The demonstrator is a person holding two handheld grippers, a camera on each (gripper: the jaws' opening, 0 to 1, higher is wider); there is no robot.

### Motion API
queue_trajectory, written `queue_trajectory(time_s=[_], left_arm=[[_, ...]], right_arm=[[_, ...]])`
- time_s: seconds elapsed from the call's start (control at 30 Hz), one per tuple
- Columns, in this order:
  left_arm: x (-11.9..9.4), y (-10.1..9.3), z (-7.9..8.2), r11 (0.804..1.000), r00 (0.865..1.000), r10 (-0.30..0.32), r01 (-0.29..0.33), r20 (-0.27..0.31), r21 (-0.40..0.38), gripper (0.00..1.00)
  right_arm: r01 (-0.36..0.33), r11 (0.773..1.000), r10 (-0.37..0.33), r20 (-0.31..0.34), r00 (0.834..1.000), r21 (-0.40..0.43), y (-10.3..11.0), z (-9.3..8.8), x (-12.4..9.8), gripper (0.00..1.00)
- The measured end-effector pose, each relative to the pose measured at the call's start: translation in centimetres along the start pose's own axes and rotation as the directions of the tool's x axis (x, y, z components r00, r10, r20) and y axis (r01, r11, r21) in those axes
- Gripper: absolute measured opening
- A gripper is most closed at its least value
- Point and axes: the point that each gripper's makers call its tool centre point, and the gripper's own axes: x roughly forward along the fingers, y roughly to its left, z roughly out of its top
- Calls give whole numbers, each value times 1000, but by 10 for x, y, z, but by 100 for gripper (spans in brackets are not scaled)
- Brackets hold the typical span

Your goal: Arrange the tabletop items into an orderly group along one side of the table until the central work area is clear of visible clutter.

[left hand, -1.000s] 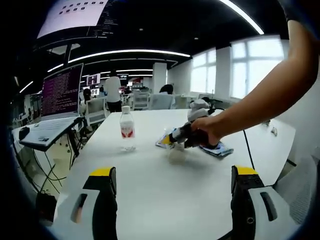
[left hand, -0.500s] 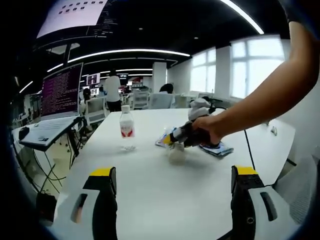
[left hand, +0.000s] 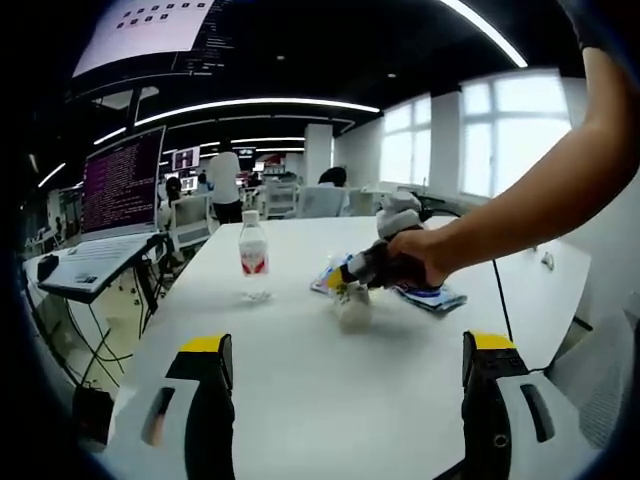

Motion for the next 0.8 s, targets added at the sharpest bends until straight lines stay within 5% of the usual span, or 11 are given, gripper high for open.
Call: queue_trajectory(time_s=[0.5,0.8], left_arm=[[0,0,-1,1000,1000,2,-2,-2,3,96],[0,-1,-1,1000,1000,0,0,-6,7,96]], right_arm=[[-16,986,28,70,997,-166,11,16,-6,43],[-17,920,74,131,989,-392,25,20,-17,43]])
